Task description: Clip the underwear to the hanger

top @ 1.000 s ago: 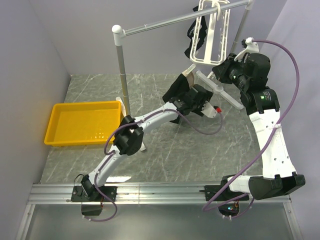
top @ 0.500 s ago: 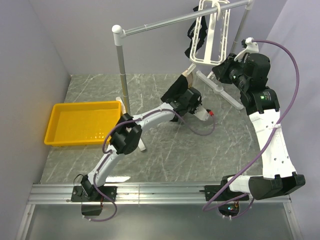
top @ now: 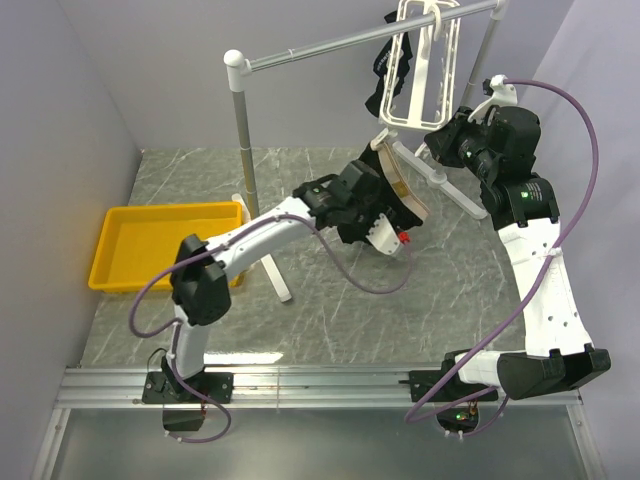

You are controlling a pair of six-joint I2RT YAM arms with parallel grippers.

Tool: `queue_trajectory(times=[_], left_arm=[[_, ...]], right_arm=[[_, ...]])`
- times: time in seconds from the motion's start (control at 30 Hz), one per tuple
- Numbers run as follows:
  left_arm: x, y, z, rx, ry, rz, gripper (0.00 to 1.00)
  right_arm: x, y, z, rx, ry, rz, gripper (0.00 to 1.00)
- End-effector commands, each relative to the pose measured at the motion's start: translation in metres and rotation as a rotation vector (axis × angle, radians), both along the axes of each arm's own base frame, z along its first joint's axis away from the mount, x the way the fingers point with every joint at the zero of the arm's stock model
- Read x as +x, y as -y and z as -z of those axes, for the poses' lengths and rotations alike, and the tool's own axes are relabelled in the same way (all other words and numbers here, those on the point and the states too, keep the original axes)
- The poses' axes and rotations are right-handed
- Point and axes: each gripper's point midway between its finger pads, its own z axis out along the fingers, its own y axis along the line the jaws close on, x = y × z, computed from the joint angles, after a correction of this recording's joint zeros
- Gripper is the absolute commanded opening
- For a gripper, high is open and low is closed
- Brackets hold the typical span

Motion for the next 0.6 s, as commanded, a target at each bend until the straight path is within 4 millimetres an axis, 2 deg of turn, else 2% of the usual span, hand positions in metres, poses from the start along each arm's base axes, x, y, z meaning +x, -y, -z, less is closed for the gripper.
queue_trajectory(times=[0.0,0.03,0.07,0.1,0.13,0.17,0.2,0.27,0.3,0.33,0.37,0.4,0.47,0.5,0.57], left_arm=[[-0.051,-0.005,-0.028,-0.049,-0.075,0.163,0.42],[-0.059,0.001,-0.028,-0.071,-0.087,0.183,0.51],[-0.067,0.016,-0.038,-0.114,-0.070,0.210,0.65],[-0.069,0.025,-0.047,-0.149,-0.070,0.212,0.70],[-0.073,0.034,-0.052,-0.176,-0.071,0.228,0.81],[-0.071,0.042,-0.057,-0.202,-0.064,0.221,0.97],[-0.066,0.059,-0.064,-0.254,-0.038,0.219,0.98],[-0.061,0.072,-0.067,-0.280,-0.008,0.218,0.99],[-0.058,0.082,-0.063,-0.295,0.002,0.219,0.99],[-0.056,0.088,-0.067,-0.308,0.016,0.221,0.99],[-0.049,0.095,-0.051,-0.285,0.016,0.204,0.99],[-0.044,0.099,-0.058,-0.289,0.036,0.196,0.99],[-0.032,0.102,-0.044,-0.234,0.055,0.170,0.99],[-0.016,0.103,-0.036,-0.192,0.086,0.138,0.99],[0.000,0.087,0.014,-0.024,0.054,0.088,0.99]], right_arm=[[0.001,0.001,-0.021,-0.008,0.064,0.007,0.00],[0.001,0.001,-0.020,-0.006,0.063,0.005,0.00],[0.001,0.000,-0.020,-0.001,0.063,0.003,0.00],[0.002,-0.001,-0.018,0.001,0.056,0.002,0.00],[0.002,-0.001,-0.018,0.007,0.051,0.000,0.00],[0.003,-0.003,-0.017,0.011,0.050,-0.004,0.00],[0.004,-0.002,-0.017,0.012,0.048,0.000,0.00],[0.004,-0.003,-0.017,0.016,0.045,-0.004,0.00],[0.004,-0.003,-0.017,0.017,0.045,-0.004,0.00],[0.004,-0.003,-0.018,0.017,0.048,-0.004,0.00],[0.004,-0.003,-0.018,0.016,0.047,-0.002,0.00],[0.004,-0.003,-0.018,0.015,0.049,-0.003,0.00],[0.003,-0.002,-0.017,0.011,0.048,0.001,0.00],[0.002,-0.002,-0.019,0.011,0.053,-0.001,0.00],[0.001,-0.001,-0.020,0.002,0.057,-0.001,0.00]])
